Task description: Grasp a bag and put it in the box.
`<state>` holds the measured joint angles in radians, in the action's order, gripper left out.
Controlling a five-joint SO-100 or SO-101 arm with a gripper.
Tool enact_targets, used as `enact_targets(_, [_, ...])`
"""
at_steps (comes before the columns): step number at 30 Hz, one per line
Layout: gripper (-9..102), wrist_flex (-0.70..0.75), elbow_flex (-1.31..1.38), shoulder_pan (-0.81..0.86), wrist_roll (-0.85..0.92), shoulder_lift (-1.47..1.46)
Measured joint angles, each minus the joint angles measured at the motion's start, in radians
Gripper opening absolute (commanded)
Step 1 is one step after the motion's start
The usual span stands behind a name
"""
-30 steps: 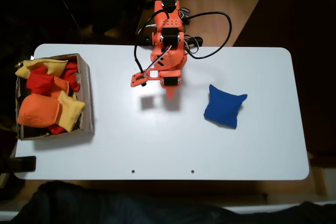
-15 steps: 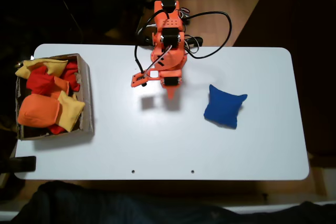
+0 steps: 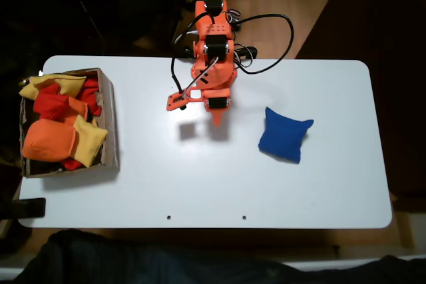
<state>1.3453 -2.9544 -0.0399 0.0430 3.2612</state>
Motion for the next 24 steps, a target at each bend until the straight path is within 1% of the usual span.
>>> enact_targets(11, [0,-0.094,0.199,0.0,-0.034,-0.175])
enact_targets(24, [0,-0.164,0.394,0.0,-0.069,-0.39])
